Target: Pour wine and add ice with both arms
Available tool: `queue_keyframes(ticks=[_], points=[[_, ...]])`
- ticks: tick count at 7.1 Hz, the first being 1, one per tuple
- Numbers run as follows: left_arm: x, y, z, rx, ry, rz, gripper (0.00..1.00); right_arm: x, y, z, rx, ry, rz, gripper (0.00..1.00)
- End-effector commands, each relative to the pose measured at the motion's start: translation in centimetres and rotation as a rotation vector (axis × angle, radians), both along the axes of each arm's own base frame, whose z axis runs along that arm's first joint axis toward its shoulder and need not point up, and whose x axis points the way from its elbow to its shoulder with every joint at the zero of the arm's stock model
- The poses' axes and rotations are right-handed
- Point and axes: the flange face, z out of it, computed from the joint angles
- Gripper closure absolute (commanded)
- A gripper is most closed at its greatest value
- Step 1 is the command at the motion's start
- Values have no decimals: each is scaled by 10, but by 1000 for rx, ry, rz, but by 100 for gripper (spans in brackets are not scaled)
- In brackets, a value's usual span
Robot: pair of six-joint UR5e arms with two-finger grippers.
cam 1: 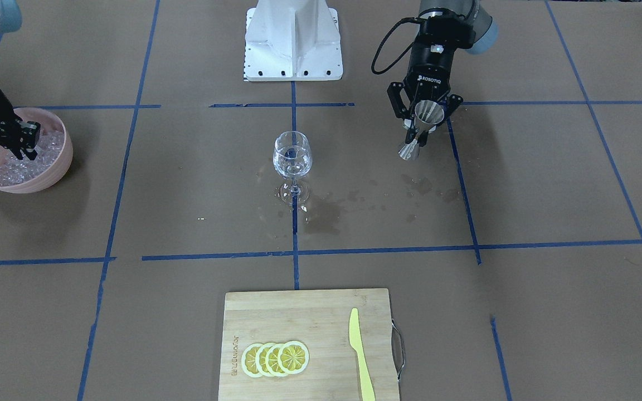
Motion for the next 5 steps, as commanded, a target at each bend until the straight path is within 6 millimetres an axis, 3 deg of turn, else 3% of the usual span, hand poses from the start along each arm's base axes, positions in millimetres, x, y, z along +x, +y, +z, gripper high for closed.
queue_keyframes(ticks=[1,3,4,5], points=[[1,0,2,-1,-3,0,100,6,0,-14,-5,-42,-11,100],[2,-1,6,-19,24,-2,100,22,-2,-30,2,-73,12,100],[-3,2,28,-54,36,-5,100,31,-3,-40,11,-89,27,100],[-16,5,62,-99,29,-13,100,44,-5,-49,0,-124,37,100]])
